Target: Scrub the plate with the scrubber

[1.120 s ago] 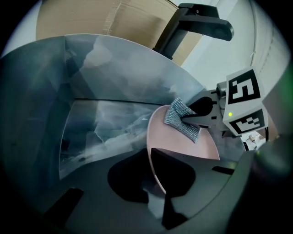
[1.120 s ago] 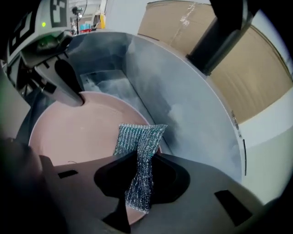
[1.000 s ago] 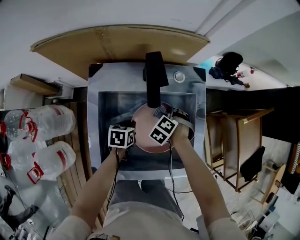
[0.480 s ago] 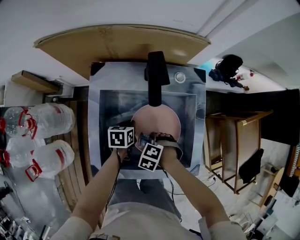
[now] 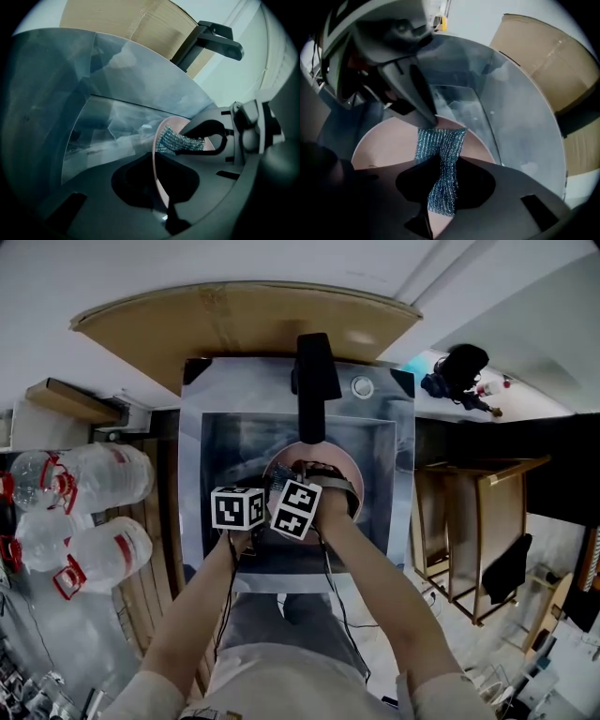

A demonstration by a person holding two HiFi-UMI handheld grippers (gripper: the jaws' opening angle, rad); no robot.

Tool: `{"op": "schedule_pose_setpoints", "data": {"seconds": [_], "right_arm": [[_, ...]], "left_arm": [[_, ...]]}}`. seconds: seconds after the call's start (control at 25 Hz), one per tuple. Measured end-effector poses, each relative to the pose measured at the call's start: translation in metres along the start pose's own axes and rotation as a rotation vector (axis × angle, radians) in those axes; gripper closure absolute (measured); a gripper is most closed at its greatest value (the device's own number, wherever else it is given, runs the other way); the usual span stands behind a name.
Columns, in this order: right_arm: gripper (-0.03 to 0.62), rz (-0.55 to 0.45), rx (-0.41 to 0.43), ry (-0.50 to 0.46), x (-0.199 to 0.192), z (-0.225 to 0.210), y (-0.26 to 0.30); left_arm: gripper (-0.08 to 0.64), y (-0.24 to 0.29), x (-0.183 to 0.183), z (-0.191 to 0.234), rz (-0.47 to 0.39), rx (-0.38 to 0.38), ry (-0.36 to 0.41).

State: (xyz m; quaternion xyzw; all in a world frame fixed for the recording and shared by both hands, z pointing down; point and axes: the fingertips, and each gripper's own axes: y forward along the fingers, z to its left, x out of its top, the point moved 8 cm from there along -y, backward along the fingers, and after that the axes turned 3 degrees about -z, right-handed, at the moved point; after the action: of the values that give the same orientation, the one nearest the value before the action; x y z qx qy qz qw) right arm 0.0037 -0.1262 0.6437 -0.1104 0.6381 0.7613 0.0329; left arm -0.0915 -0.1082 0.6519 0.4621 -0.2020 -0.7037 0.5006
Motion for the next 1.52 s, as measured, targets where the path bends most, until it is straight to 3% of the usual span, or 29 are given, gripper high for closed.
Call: {"op": "schedule_pose_setpoints", "data": {"seconds": [0.2, 0.4, 0.52, 0.64, 0.72, 0.84, 1.04, 1.24, 1.4, 1.52], "right_arm": [[0.471, -0.021, -0.088, 0.112, -0.026, -0.036, 0.000], [0.476, 0.125, -0.174, 0.168, -0.072, -0.052, -0.008], [0.482, 0.252, -0.130, 0.166, -0.091, -0.045, -0.014], [0.485, 0.332, -0.018, 0.150, -0.097, -0.017, -0.023], [0.485, 0.310, 0.049, 0.134, -0.092, 0.009, -0.029], [0.482, 0.188, 0.128, 0.106, -0.067, 0.050, -0.034], [0.476, 0.040, 0.079, -0.017, -0.016, 0.086, -0.023], [0.472, -0.029, 0.045, 0.092, -0.008, 0.039, -0.010], [0.472, 0.000, -0.036, 0.056, -0.012, -0.009, -0.001], [0.472, 0.023, -0.060, 0.116, -0.027, -0.037, -0.001]], "left_arm": [[0.534, -0.001, -0.001, 0.001, -0.002, -0.001, 0.005], [0.534, 0.000, -0.001, 0.001, 0.003, -0.001, 0.016], [0.534, -0.001, -0.002, 0.000, -0.011, 0.014, 0.024], [0.534, -0.002, -0.003, 0.001, -0.024, 0.031, -0.007], [0.534, -0.001, -0.003, 0.001, -0.022, 0.034, -0.021], [0.532, 0.001, -0.001, -0.002, -0.017, 0.026, -0.031], [0.531, 0.004, -0.002, -0.006, -0.009, 0.017, -0.036], [0.531, 0.003, -0.002, -0.005, -0.005, 0.005, -0.042], [0.531, 0.002, -0.003, -0.005, -0.003, 0.003, -0.040], [0.532, 0.002, -0.004, -0.005, 0.000, -0.003, -0.045]]}}
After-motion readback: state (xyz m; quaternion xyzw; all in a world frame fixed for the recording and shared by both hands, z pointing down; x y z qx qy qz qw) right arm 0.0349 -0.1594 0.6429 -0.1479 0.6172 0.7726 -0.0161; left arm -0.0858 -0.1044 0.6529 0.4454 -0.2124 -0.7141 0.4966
